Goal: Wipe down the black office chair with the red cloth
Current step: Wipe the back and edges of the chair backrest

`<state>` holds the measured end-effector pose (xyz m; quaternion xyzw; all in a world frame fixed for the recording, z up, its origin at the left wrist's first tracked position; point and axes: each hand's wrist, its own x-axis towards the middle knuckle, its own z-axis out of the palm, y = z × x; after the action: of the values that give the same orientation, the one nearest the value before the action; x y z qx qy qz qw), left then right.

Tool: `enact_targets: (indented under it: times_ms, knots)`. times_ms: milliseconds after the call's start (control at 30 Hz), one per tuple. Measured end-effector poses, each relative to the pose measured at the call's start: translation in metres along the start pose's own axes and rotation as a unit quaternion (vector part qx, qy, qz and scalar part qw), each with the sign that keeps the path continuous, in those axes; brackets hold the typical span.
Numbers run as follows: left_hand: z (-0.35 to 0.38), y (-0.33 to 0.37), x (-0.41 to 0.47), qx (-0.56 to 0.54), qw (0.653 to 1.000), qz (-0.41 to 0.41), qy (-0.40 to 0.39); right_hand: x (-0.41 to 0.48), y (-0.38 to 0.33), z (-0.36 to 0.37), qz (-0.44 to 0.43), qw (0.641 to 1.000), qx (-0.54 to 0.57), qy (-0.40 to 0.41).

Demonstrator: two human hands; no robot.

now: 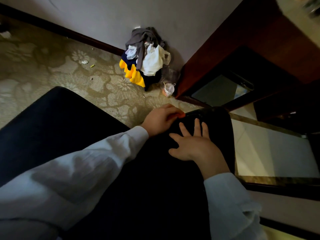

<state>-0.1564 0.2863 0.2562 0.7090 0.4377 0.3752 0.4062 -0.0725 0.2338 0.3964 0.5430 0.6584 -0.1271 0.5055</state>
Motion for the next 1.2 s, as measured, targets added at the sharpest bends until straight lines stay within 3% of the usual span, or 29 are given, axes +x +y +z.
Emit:
enact_targets:
  times_ms: [133, 433, 633, 733, 800, 933, 1067, 1200]
  knots:
    - [0.002, -0.001, -0.003, 0.070, 0.998, 0.000, 0.000, 0.001, 0.002, 0.000, -0.004, 1.000, 0.009, 0.003]
    - [-0.003, -0.035, -0.016, 0.214, 0.969, -0.110, -0.056, 0.003, 0.003, 0.000, -0.008, 1.000, 0.026, -0.006]
    - [-0.009, -0.080, -0.028, 0.212, 0.946, -0.222, -0.101, 0.002, 0.002, 0.002, -0.004, 0.999, 0.037, 0.005]
    - [-0.008, -0.087, -0.032, 0.153, 0.954, -0.255, -0.045, 0.002, 0.000, 0.001, 0.000, 0.999, 0.040, 0.005]
    - [-0.002, -0.075, -0.032, 0.096, 0.970, -0.224, 0.014, 0.002, 0.001, 0.000, -0.003, 0.999, 0.041, 0.002]
    - [0.000, -0.025, -0.009, -0.009, 0.995, -0.067, 0.076, 0.000, 0.002, 0.000, -0.012, 1.000, 0.011, -0.011]
    - [-0.001, 0.013, 0.017, 0.005, 0.997, 0.069, 0.043, -0.001, 0.005, 0.000, -0.026, 0.999, -0.021, -0.025]
    - [0.000, 0.011, 0.019, 0.034, 0.994, 0.102, 0.003, 0.000, 0.006, 0.000, -0.023, 0.999, -0.022, -0.032]
